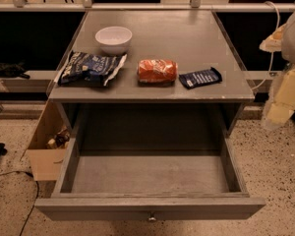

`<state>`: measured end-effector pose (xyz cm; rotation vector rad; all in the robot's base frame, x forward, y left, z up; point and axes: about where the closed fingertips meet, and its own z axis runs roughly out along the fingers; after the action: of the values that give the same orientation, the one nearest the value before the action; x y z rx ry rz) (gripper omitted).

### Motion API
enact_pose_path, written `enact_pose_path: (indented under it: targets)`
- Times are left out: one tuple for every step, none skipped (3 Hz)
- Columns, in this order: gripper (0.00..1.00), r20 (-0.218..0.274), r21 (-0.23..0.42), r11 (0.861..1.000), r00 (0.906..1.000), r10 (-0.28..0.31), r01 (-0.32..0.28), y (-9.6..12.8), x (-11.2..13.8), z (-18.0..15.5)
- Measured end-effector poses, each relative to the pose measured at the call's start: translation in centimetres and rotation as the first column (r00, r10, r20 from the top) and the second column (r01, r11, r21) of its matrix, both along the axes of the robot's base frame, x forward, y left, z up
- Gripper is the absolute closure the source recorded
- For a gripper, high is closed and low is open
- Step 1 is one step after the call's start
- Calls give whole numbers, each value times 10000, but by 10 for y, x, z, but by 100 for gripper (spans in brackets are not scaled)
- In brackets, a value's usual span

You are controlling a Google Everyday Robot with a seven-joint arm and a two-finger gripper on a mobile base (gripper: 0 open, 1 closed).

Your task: Place coke can into top drawer

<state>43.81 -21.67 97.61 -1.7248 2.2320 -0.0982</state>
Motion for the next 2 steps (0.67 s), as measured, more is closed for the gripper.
enact_pose_path:
  targets:
    - [0, 0, 0, 10000, 10000, 0, 0, 0, 0, 0]
    - [0, 50, 163, 9999, 10000, 46, -47, 4, 6, -1]
